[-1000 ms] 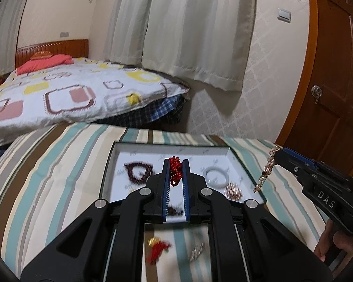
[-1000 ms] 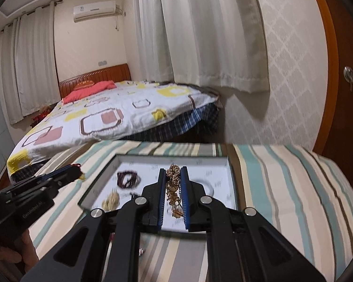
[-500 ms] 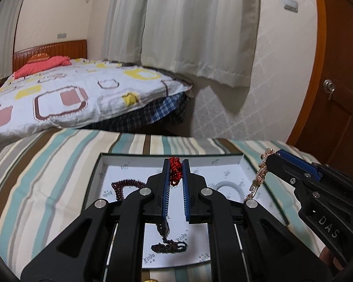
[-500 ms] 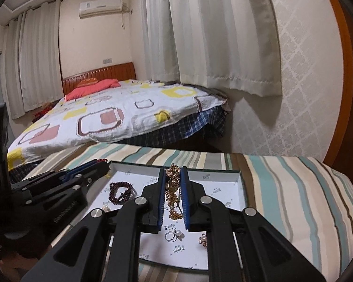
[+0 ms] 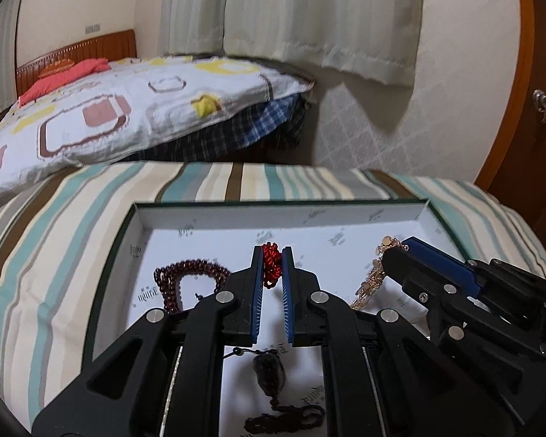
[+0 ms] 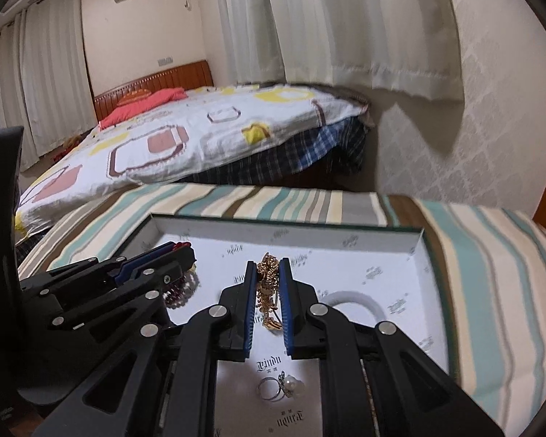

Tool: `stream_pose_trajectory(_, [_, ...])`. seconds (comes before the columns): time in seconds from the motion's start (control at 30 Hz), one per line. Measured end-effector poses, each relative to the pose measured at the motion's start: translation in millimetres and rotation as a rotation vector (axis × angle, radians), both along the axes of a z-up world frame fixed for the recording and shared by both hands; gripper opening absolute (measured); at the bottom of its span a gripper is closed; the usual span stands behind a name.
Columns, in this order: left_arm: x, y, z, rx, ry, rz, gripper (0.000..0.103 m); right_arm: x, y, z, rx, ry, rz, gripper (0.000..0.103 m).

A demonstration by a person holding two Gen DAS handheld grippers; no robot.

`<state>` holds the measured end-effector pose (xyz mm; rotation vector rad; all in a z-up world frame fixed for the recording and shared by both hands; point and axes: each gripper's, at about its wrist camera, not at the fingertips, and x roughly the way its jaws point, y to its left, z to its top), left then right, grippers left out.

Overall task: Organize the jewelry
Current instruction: 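Carry the necklace and red tassel into the tray and open both tools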

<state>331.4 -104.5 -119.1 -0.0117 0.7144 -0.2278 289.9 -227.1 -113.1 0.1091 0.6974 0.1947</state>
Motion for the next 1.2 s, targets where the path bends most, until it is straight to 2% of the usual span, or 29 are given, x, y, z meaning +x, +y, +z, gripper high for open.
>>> stream_pose_trajectory(0.13, [9.5,2.4,-13.1,0.001,0.061,0.006,0.010,6.2,0.9,-9.5,0.002,0.041,0.007,0.013])
stream_pose_trajectory(0.4, [9.6,-0.3,-20.1,0.019,0.098,-0.011,0.010,14.1,1.2,-16.7,0.002,0.085,0.016,0.013])
stream_pose_trajectory(0.5, [8.8,-0.6,-19.7,0.023,0.093,-0.008,0.015,14.0,1.0,-17.3,0.003,0.089,0.016,0.013])
stream_pose_trajectory(0.57, [8.6,-0.8,-19.3,0.033,0.088,-0.005,0.027,13.8,1.5,-17.3,-0.004,0.088,0.018,0.013])
stream_pose_trajectory(0.7, [7.2,3.7,-17.4,0.023,0.082,0.005,0.032,11.5,-2.1,-15.2,0.000,0.080,0.008,0.015])
stream_pose_trajectory(0.77, [5.8,5.6,-15.3,0.014,0.076,0.012,0.047,9.5,-4.2,-12.2,0.003,0.071,0.001,0.017])
stream_pose_trajectory(1.07, [-1.7,10.8,-3.7,-0.003,0.043,0.020,0.052,-1.7,-11.8,-0.6,0.003,0.039,-0.023,0.024])
stream_pose_trajectory(1.2, [-13.4,16.3,6.6,-0.021,0.018,0.025,0.057,-11.9,-15.1,7.6,0.004,0.018,-0.041,0.032])
